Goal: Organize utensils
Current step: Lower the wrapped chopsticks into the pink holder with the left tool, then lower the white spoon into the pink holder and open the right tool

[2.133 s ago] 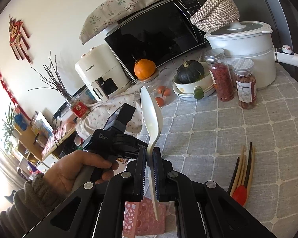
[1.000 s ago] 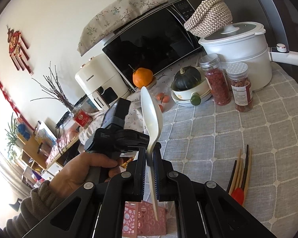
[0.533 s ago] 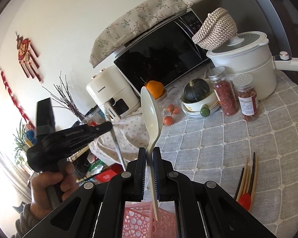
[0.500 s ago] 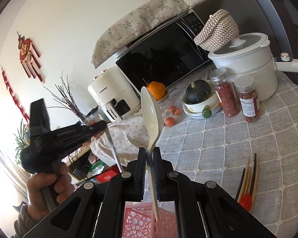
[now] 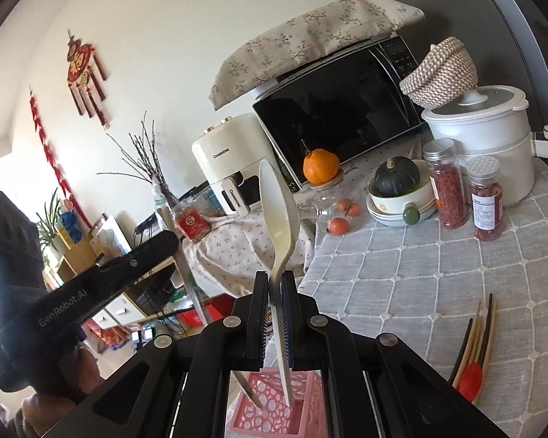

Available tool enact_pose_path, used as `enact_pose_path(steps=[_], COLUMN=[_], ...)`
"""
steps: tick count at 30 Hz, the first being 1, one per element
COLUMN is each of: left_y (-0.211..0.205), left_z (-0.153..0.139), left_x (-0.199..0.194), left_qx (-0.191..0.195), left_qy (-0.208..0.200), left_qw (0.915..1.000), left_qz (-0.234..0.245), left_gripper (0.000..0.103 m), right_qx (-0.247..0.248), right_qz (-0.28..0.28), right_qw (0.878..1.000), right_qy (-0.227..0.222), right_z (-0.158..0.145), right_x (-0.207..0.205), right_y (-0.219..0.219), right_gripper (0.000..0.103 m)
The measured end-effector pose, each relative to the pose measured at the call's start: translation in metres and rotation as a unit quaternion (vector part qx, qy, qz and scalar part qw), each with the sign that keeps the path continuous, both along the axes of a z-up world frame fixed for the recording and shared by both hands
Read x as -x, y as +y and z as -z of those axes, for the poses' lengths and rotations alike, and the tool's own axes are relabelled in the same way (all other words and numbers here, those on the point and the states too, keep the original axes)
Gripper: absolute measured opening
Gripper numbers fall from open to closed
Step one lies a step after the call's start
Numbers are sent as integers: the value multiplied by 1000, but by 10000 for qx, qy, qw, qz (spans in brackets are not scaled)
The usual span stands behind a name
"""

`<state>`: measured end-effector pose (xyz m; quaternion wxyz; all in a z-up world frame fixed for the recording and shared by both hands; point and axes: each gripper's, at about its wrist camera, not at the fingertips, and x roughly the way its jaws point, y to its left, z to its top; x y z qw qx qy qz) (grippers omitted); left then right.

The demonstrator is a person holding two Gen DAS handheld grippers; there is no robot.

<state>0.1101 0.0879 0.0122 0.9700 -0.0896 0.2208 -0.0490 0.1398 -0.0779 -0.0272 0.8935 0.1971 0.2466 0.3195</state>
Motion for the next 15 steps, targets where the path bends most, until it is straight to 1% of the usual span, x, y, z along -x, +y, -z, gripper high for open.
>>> enact_pose_path(steps=[2,3,6,8,9,11,13,15], left_y=[2,3,-1,-5,-5,-1,4,5], left_z=[3,5,16,24,28,31,31,30], left_x=[1,1,-1,-5,-7,-9,-9,-9], left_qx=[-59,-25,-22,-230,-274,-128,99,210], left_qy=[-18,-34,244,460,538,655,727,805], left_qw=[10000,10000,9996,9985,9980,9976,9971,9963], left_qz=[5,26,169,196,179,174,188,230], left_gripper=[6,6,6,6,6,6,6,6], right_qx=[28,59,161,200,210,216,248,304], right_qz=[-53,-76,-103,-127,-144,-175,-212,-254], right_qw=[10000,9999,9998,9997,9996,9996,9995,9992], right_qy=[-46,-53,-87,-98,-79,-18,41,66], right_z=[2,4,9,12,14,18,22,24], right_x=[3,4,5,6,6,4,3,3], right_y=[5,8,15,19,20,23,26,28], right_gripper=[8,8,8,8,8,8,8,8])
